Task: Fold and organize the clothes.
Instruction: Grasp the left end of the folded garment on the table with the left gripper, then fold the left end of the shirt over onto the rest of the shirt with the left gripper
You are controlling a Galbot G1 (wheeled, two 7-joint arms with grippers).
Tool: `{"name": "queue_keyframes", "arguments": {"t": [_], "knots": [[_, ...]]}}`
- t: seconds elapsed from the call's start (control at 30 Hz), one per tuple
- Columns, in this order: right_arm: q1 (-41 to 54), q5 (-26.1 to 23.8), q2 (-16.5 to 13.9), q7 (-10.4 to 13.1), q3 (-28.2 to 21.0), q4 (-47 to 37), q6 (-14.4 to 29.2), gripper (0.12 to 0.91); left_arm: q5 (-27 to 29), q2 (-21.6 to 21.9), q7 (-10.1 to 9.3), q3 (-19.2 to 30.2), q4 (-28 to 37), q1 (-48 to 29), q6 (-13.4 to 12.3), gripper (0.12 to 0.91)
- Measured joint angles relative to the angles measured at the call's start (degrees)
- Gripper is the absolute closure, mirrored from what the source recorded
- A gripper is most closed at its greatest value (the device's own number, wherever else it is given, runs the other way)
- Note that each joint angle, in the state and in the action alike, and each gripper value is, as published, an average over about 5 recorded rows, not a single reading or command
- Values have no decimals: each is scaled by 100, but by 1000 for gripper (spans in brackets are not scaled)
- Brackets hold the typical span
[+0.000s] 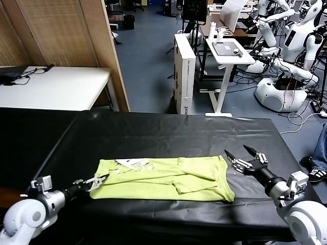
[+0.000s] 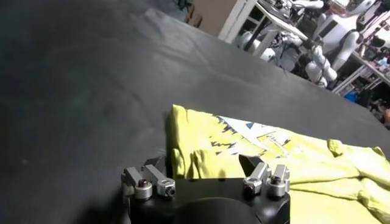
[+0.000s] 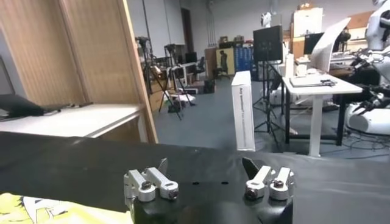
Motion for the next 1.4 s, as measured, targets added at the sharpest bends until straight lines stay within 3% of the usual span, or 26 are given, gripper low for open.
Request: {"name": "queue_keyframes", "arguments": {"t": [0.2, 0.47, 0.57, 0.8, 1.1, 1.4], "knots": [[-22, -53, 43, 0, -16, 37, 21, 118, 12, -67, -43, 35, 78, -66, 1, 268], [-51, -126, 122, 4, -30, 82, 54, 118, 31, -106, -185, 71, 151, -105, 6, 723], [-49, -145, 168, 28, -52, 80, 63, 118, 30, -98, -195, 63, 90, -60, 19, 847], [-11, -236, 274, 171, -37, -21, 219, 118, 211, 62, -210, -121, -78, 88, 32, 846], [23, -550, 454, 313, -140, -94, 347, 118, 290, 632, -176, -681, -109, 417, 22, 847], [61, -763, 608, 566, -246, -200, 861, 118, 6, 673, -547, -914, -635, 495, 19, 847]]}}
